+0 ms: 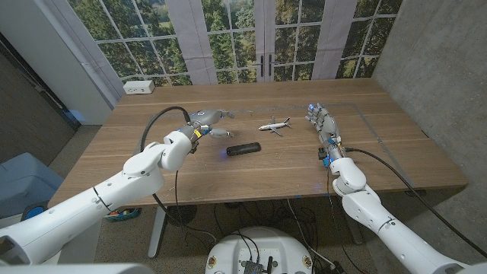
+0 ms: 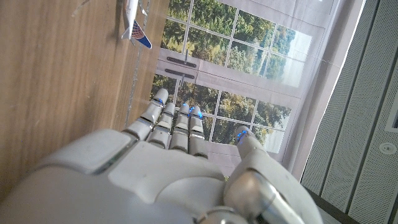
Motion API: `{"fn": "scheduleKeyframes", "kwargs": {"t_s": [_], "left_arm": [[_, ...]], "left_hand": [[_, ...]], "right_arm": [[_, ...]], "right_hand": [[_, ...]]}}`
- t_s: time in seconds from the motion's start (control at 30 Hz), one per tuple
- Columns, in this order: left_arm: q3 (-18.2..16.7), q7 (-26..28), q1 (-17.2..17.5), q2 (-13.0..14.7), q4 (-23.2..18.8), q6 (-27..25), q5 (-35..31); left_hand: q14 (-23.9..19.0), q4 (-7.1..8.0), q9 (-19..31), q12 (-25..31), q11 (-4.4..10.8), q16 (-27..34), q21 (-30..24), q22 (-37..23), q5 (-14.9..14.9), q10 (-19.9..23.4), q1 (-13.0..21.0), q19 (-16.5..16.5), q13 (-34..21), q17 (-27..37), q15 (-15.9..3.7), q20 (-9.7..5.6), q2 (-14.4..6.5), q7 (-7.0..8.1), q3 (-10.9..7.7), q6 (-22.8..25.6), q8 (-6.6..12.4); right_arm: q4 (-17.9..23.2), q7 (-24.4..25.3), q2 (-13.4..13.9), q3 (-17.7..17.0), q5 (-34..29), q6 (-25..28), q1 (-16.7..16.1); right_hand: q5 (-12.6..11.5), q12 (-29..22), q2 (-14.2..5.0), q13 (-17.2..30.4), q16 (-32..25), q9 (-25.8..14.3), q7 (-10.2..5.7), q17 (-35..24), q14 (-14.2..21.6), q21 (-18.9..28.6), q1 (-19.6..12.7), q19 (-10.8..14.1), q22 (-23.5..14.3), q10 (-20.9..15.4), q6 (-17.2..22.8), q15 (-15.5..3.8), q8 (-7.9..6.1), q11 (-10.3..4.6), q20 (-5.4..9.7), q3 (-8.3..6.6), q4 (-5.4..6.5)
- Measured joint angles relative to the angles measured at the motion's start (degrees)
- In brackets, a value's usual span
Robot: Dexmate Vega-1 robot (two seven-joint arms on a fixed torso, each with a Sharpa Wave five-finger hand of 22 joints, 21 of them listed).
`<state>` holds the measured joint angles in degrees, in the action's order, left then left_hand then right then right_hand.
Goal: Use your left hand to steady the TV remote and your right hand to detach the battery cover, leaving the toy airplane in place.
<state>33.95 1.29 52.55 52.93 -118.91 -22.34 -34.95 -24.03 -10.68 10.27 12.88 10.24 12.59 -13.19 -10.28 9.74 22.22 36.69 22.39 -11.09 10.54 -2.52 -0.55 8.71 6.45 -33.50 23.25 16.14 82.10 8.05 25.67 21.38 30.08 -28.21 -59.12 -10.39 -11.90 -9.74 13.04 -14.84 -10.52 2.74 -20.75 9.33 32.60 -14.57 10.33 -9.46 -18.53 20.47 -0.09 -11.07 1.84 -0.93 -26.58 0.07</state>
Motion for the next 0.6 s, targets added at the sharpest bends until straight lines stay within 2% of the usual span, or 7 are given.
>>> {"fn": "scheduleKeyframes", "kwargs": {"t_s": [0.2, 0.6], "left_arm": [[1.1, -1.4, -0.6, -0.5, -0.2, -1.3, -1.9], [3.4, -5.5, -2.3, -1.9, 0.1, -3.3, -5.4]], "left_hand": [[-0.3, 0.25, 0.0, 0.0, 0.31, 0.0, 0.0, 0.0, 0.0, 0.7, 0.7, 0.7, 0.0, 0.0, 0.04, -0.06, -0.3, -0.31, 0.66, 1.1, 0.00], [-1.6, 0.68, 0.3, 0.0, -0.01, 0.0, -0.4, 0.0, 0.0, 1.0, 2.0, 2.7, 0.0, 0.3, -0.14, -0.40, -0.5, -0.62, 1.63, 1.4, 0.00]], "right_arm": [[-0.5, -0.5, 0.0, -0.1, 0.4, -0.2, 0.1], [-1.7, -1.4, -0.1, -0.2, 1.0, -0.3, 0.8]], "right_hand": [[0.0, 0.0, 0.00, 0.0, 0.0, 0.0, 0.00, 0.0, 0.0, -0.4, 0.0, 0.2, 0.0, 0.0, 0.0, 0.00, 0.00, 0.00, 0.21, 0.00, 0.00], [0.0, 0.0, 0.00, 0.0, 0.0, 0.0, 0.00, 0.0, 0.0, -0.9, 0.0, 0.2, 0.0, -0.2, 0.0, -0.01, 0.00, 0.21, 0.21, 0.17, -0.17]]}}
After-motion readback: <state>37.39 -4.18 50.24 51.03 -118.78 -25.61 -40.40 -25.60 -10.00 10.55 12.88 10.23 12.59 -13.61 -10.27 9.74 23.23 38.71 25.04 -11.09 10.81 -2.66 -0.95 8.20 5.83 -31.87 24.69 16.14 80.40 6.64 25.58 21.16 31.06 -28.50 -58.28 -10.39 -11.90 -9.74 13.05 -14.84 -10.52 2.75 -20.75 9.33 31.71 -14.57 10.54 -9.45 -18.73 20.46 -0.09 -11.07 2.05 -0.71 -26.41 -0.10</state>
